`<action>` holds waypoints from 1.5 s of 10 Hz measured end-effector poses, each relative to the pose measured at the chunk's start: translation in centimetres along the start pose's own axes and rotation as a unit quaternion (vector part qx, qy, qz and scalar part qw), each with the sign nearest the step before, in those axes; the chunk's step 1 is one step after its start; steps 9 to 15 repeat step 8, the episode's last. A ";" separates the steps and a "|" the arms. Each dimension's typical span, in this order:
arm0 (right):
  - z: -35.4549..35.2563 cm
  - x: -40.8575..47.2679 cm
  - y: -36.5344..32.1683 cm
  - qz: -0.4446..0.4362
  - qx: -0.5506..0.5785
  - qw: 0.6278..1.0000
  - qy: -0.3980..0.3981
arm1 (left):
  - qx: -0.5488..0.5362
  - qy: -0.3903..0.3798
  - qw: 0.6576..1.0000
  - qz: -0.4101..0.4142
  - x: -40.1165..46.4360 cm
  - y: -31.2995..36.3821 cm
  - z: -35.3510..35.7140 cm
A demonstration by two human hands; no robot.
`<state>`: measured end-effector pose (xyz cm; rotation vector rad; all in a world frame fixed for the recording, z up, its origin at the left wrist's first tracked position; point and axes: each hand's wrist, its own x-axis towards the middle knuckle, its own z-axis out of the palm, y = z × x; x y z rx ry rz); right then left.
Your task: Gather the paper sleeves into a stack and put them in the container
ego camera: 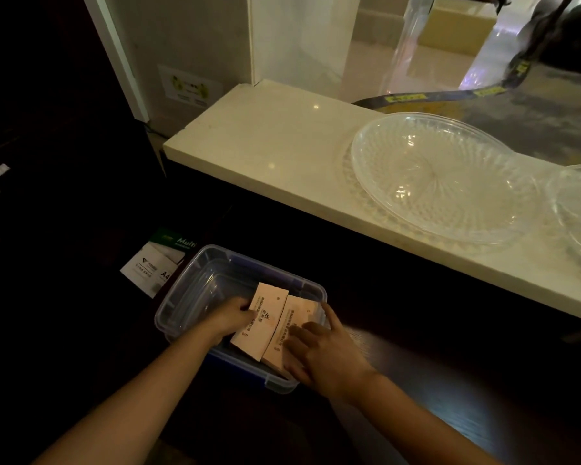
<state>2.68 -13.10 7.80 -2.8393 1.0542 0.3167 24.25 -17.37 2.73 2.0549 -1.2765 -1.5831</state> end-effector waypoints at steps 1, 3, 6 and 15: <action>0.3 -0.1 0.1 0.001 0.010 1.000 0.010 | 0.006 0.011 1.000 0.003 -0.1 0.2 0.5; 0.4 -0.3 0.1 0.007 0.020 0.999 0.032 | -0.006 -0.005 1.000 -0.002 -0.4 0.6 0.4; -2.2 0.3 -0.5 0.032 0.024 0.995 0.092 | 0.016 0.060 0.995 0.084 -3.7 2.4 -2.8; -11.4 6.2 0.8 0.060 0.201 0.968 0.138 | 0.056 0.051 0.988 0.138 -8.8 7.2 -9.9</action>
